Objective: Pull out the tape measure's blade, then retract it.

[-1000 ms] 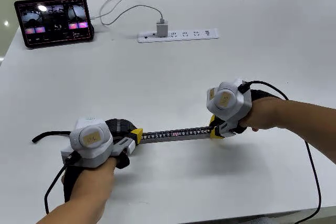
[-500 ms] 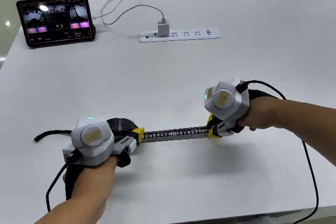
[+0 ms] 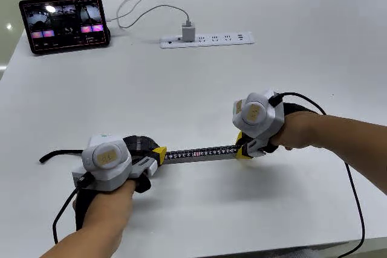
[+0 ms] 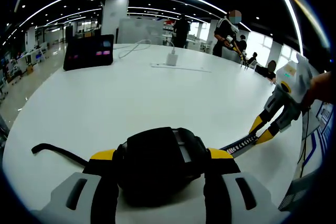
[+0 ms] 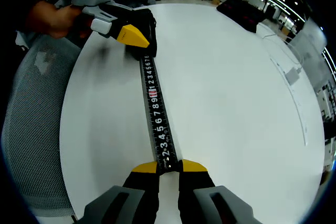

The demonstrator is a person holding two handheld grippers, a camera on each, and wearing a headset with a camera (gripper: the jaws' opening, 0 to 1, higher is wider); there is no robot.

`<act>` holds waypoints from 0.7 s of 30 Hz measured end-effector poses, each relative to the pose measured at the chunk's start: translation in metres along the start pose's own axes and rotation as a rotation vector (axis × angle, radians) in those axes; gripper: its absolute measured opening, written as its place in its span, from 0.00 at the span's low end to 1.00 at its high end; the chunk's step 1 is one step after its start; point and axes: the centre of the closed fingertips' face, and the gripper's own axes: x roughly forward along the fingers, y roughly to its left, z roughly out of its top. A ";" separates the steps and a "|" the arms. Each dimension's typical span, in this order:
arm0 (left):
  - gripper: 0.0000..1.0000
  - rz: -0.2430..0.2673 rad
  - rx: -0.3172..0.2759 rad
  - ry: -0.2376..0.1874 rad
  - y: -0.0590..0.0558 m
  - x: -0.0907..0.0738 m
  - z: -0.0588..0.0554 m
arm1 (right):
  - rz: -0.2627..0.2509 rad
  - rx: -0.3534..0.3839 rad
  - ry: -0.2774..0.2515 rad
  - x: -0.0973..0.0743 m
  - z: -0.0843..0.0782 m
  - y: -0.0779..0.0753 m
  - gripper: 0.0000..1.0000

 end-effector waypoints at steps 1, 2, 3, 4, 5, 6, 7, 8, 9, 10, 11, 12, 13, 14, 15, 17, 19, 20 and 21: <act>0.62 0.000 0.000 -0.001 0.000 0.000 0.000 | 0.000 0.000 0.000 0.000 0.000 0.000 0.09; 0.62 0.000 0.000 -0.002 0.000 0.000 0.000 | 0.001 0.004 0.000 0.000 0.001 0.000 0.09; 0.62 0.000 0.000 -0.002 0.000 0.000 0.000 | 0.002 0.006 -0.001 0.000 0.001 0.000 0.09; 0.62 -0.001 0.000 -0.003 0.000 0.000 0.000 | 0.004 0.014 -0.004 0.000 0.002 0.000 0.09; 0.62 -0.002 0.001 -0.003 0.000 0.000 0.000 | 0.004 0.019 -0.005 0.000 0.002 0.000 0.09; 0.62 -0.002 0.001 -0.003 0.000 0.000 0.000 | 0.006 0.019 -0.006 0.001 0.003 0.000 0.09; 0.62 -0.003 0.000 -0.004 0.000 0.000 0.000 | 0.006 0.019 -0.007 0.001 0.004 0.000 0.09; 0.62 -0.002 0.000 -0.003 0.000 0.000 0.000 | 0.005 0.019 -0.008 0.001 0.004 0.000 0.09; 0.62 -0.002 0.000 -0.002 0.000 0.000 0.000 | 0.004 0.016 -0.009 0.001 0.005 0.001 0.09; 0.62 -0.002 0.000 -0.003 0.000 0.000 0.000 | 0.004 0.015 -0.008 0.001 0.005 0.001 0.09; 0.62 -0.002 0.000 -0.003 0.000 0.000 0.000 | 0.004 0.015 -0.009 0.002 0.006 0.001 0.09; 0.62 -0.003 0.000 -0.004 0.000 0.000 0.000 | 0.004 0.016 -0.007 0.002 0.007 0.001 0.09; 0.62 -0.003 0.000 -0.004 0.000 0.000 0.000 | 0.005 0.016 -0.007 0.002 0.007 0.001 0.09; 0.62 -0.003 -0.001 -0.004 0.000 0.000 0.000 | 0.005 0.018 -0.006 0.002 0.007 0.001 0.09; 0.62 -0.003 -0.001 -0.004 0.000 0.001 0.000 | 0.005 0.017 -0.006 0.003 0.007 0.001 0.09; 0.62 -0.004 -0.001 -0.003 0.000 0.001 0.000 | 0.005 0.015 -0.005 0.003 0.008 0.001 0.09; 0.62 -0.004 -0.002 -0.002 0.000 0.001 0.000 | 0.004 0.016 -0.002 0.003 0.009 0.001 0.09; 0.62 -0.005 -0.003 -0.002 0.000 0.001 0.000 | 0.003 0.015 -0.001 0.004 0.010 0.001 0.09; 0.62 -0.005 -0.003 0.000 0.000 0.001 0.000 | 0.003 0.018 0.001 0.004 0.010 0.001 0.09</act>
